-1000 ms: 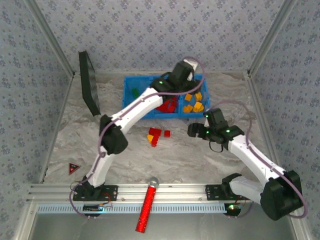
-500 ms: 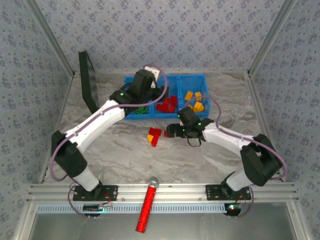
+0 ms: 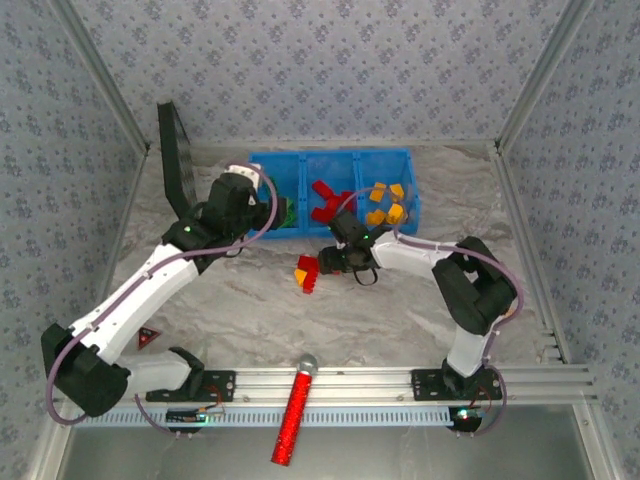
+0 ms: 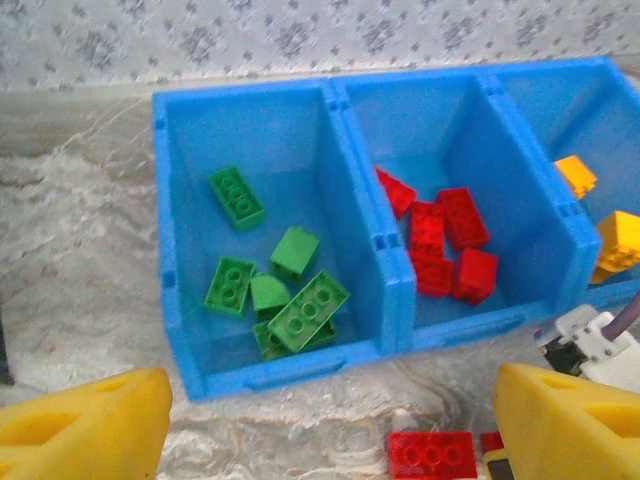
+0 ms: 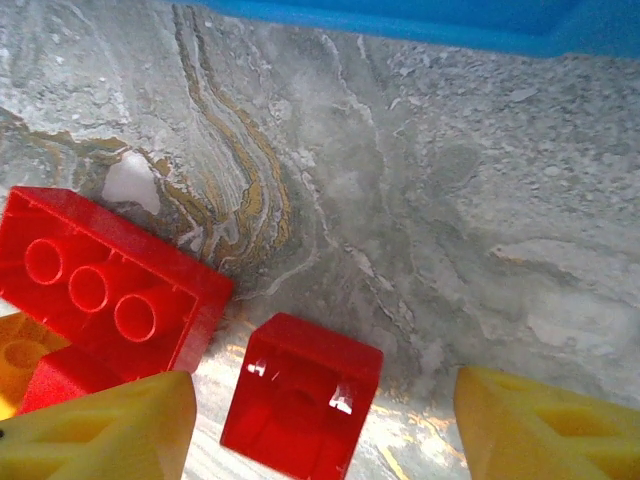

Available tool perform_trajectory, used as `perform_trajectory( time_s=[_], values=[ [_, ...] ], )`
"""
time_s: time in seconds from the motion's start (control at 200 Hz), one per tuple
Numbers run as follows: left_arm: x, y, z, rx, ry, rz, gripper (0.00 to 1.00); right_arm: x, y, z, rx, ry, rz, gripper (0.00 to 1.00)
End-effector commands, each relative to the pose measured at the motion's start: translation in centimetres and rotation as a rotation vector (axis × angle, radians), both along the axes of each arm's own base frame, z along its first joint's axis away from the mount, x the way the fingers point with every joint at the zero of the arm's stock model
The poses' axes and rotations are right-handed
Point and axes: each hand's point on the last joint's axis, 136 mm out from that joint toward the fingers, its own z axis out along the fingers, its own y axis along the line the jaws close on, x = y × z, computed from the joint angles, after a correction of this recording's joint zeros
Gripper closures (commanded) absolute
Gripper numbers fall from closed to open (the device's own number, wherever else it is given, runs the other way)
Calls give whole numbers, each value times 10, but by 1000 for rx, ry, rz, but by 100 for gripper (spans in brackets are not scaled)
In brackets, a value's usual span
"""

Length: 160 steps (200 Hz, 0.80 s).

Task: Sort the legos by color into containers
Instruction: Pick up the lego from the center of the table.

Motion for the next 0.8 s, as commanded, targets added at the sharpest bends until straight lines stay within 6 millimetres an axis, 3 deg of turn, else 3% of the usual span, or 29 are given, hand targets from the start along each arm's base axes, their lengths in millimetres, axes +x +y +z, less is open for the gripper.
perform_trajectory(
  time_s=[0.0,0.245,0.38,0.515,0.66,0.795],
  values=[
    [-1,10,-2,-31,8,37,16,1,1,-5,-60,10,15,32],
    [-5,18,-8,-23,24,52,16,-1,-7,-19,-131,39,11,52],
    [-13,26,-15,-5,45,60,16,-4,-12,-15,-159,50,42,63],
    [-26,35,-46,29,145,83,16,18,-7,32,-146,-40,73,67],
    [-39,23,-80,-53,267,75,16,50,-4,82,-129,-157,90,67],
    [-43,9,-106,-158,330,76,16,72,-6,102,-155,-206,99,67]
  ],
)
